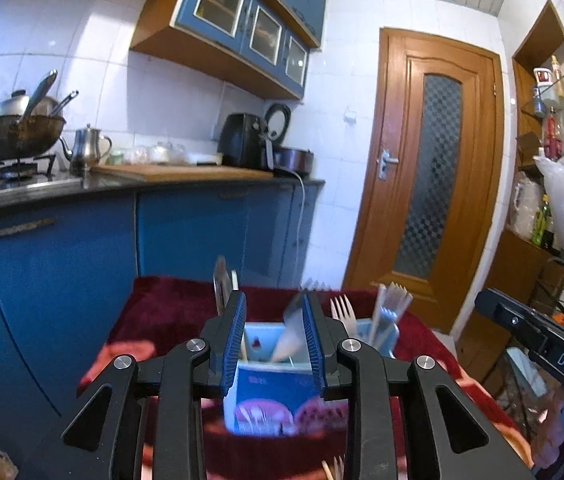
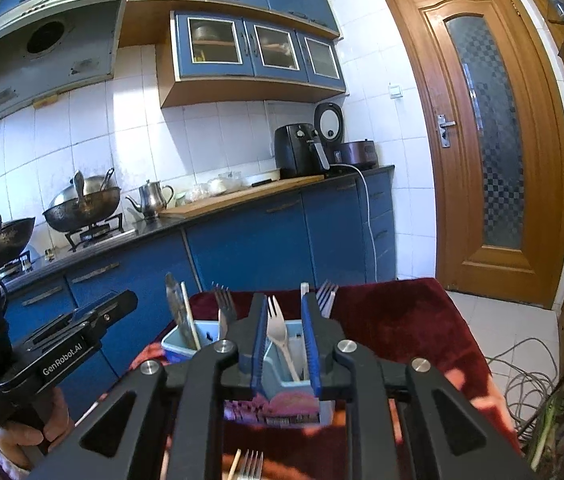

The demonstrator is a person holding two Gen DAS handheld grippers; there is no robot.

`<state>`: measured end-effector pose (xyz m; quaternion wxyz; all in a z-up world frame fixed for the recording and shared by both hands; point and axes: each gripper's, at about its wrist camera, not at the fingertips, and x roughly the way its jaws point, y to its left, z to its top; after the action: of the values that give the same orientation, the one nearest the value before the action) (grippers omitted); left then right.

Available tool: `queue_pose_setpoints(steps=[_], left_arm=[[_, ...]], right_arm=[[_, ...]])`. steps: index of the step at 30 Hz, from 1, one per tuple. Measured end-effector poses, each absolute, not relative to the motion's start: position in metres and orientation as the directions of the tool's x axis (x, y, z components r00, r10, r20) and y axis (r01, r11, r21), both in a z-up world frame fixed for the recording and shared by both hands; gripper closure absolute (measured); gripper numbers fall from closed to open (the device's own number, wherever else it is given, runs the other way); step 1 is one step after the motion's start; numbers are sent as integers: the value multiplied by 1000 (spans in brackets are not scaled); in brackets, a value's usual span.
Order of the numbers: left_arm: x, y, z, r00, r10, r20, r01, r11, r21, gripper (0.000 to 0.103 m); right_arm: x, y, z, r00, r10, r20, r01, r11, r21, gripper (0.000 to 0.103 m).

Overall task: Organize utensils
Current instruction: 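Move both open tools back over the chopstick and fork on the blanket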

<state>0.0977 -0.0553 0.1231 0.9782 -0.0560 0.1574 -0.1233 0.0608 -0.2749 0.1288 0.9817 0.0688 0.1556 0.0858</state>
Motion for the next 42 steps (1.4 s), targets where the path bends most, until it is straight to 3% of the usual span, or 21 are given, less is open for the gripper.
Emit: queue_pose_setpoints(steps=[9,21,42], left_arm=[[69,-63,112,883,-283,-375,251,959,-132,73],[65,-84,71,751,-332,-570,295,942,-161,73],[79,-126,5,583,-256,-771,305,949,-85,73]], right_arm=[[30,-279,116,911,185,-368,-130,977,169,79],[8,-296,83,865,188,-465,-87,970,229,74],[-1,-339,33,817,166,-552,15,951,308,69]])
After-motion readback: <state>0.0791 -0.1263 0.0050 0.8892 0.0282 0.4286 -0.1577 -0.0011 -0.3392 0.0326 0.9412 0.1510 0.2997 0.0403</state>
